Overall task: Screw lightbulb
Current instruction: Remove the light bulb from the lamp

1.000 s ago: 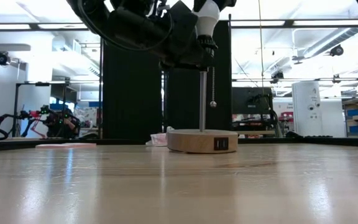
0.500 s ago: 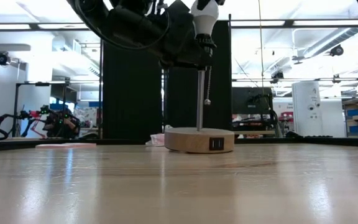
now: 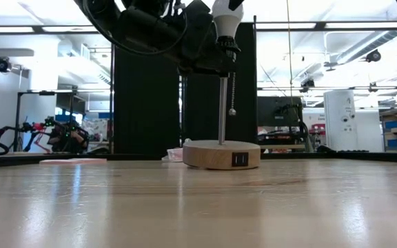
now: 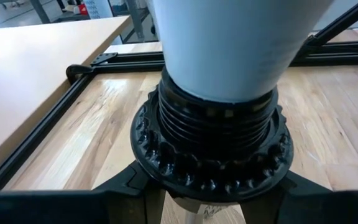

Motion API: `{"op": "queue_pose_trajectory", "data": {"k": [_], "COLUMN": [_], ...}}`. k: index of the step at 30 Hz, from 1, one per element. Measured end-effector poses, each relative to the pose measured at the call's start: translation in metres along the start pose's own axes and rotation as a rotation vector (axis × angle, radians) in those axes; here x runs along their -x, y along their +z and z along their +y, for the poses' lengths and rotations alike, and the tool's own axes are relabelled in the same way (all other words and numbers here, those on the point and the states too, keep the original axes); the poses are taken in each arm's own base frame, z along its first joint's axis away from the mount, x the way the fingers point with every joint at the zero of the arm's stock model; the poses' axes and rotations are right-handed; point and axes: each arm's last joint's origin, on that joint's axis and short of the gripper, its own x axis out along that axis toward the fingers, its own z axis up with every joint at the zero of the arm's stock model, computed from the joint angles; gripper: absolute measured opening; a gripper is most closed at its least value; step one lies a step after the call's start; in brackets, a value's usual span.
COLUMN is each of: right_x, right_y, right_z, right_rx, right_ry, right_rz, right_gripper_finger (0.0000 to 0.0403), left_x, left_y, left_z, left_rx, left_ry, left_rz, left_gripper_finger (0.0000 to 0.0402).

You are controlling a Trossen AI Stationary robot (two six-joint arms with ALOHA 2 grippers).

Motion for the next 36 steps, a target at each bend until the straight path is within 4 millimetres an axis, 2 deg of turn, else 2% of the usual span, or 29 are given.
{"op": "queue_pose_trajectory", "data": {"k": [4,11,21,29,33,36], "right_x": [-0.0003,0.0037,0.006,0.0056,0.0043,0.0031], "right_y": [0.0,0.0001,-0.0029,-0.003,-0.0036,-0.0045], "right_z": [-0.0002,0.0011,0.0019,0.0016,0.001,-0.0005], "right_rx": [-0.145,-0.643,-1.129,-1.395,-1.438,-1.408], "right_ry": [-0.006,0.071,0.048,0.046,0.017,0.013], "right_rz": [0.003,-0.029,0.004,0.011,0.01,0.014], "right_gripper_finger": [0.03,0.0343,0.0348,0.0348,0.0348,0.0347], "left_x": [0.0001,0.0002,0.0002,0.0001,0.0001,0.0001], "left_y": [0.0001,0.0001,-0.0003,-0.0005,-0.0006,-0.0006], "left_z": [-0.0005,-0.001,-0.0008,-0.0006,-0.0006,-0.0006], "left_rx": [0.007,0.007,0.011,0.01,0.01,0.009], "left_ry": [-0.011,-0.019,-0.011,-0.007,-0.007,-0.006], "left_rz": [0.0,-0.001,0.003,0.005,0.007,0.007], "left_gripper_finger": [0.0146,0.0146,0.0146,0.0146,0.0146,0.0146]}}
